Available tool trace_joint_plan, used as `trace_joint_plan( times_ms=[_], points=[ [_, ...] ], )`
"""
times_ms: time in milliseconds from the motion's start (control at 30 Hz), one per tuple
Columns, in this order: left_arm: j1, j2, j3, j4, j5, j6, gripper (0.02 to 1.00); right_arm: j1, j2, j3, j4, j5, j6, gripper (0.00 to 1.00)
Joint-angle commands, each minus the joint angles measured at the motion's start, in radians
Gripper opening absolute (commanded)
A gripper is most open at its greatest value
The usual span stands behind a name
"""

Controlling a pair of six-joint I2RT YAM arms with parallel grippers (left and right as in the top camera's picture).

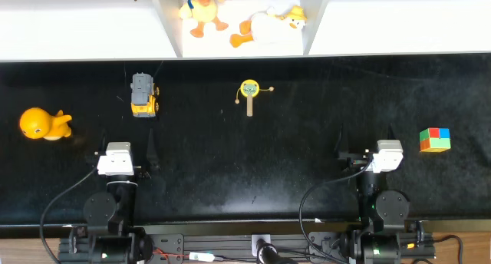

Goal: Store Toys

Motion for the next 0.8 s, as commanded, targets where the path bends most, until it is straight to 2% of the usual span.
trace_joint_plan(
  times_ms=[33,400,533,700,800],
  points=[
    [-0.003,-0.010,0.000,-0.003,0.014,-0.003,0.998,-0.003,-0.008,-0.014,0.005,-0.007,0.008,0.996],
    [-0.003,-0.010,0.000,-0.003,0.014,-0.003,0.998,-0.003,-0.008,-0.014,0.005,-0.007,0.008,0.996],
    [-0.003,-0.004,0.010,-0.013,-0.061,0.020,0.998,-0.003,-0.008,-0.014,0.005,-0.007,0.008,0.996],
    [0.002,0.129,0.188,-0.219,-0.066,-0.113,0.996,-0.003,-0.008,-0.014,0.005,-0.007,0.008,0.996],
    [0.034,0.287,0.362,-0.391,-0.066,-0.103,0.996,-0.003,-0.008,-0.014,0.005,-0.007,0.008,0.996]
  ],
)
